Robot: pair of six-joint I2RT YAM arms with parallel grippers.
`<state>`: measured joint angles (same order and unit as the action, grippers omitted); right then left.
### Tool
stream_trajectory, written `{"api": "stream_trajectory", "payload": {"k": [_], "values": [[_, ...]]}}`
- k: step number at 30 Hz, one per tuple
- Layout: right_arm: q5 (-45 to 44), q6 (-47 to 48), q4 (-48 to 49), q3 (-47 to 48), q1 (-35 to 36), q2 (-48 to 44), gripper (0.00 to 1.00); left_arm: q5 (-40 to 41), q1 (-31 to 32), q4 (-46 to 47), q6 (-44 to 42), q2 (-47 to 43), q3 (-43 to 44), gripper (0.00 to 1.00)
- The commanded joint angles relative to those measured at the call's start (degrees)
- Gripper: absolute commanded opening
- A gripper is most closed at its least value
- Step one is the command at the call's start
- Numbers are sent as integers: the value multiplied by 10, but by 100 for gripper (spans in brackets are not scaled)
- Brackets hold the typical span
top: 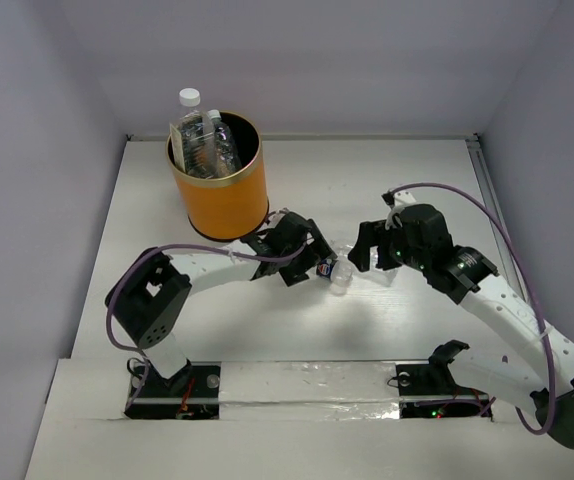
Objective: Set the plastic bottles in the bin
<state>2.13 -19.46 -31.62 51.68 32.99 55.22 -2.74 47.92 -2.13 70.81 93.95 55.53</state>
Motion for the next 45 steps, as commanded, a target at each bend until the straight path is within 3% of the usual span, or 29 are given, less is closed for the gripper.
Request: {"api": "stream_trajectory", "payload": {"k": [1,10,16,20,21,23,24,27,34,38,45], "values": [[49,14,3,2,-2,-11,87,47,4,-9,7,18,42,97],[70,7,12,-11,-2,-11,90,71,4,-19,2,84,78,96],[55,10,-6,31,-2,30,92,90,4,-20,-5,95,68,87],[38,14,-19,68,-2,66,93,104,4,-27,-26,107,75,68],[34,16,-20,75,-2,76,94,104,4,-27,-35,109,75,59],[27,23,-22,91,-8,115,95,106,4,-30,-39,107,75,55],[28,27,-27,97,-13,130,96,107,4,-30,-52,105,73,43],[38,43,-27,119,-36,182,97,110,-1,-33,-69,84,60,33],[41,80,-63,174,-57,274,97,131,-1,-70,-139,-39,14,30],[-12,86,-79,181,-57,323,97,167,-1,-117,-197,-149,21,28],[-44,117,-118,238,-57,389,99,211,-19,-168,-289,-209,147,28]]}}
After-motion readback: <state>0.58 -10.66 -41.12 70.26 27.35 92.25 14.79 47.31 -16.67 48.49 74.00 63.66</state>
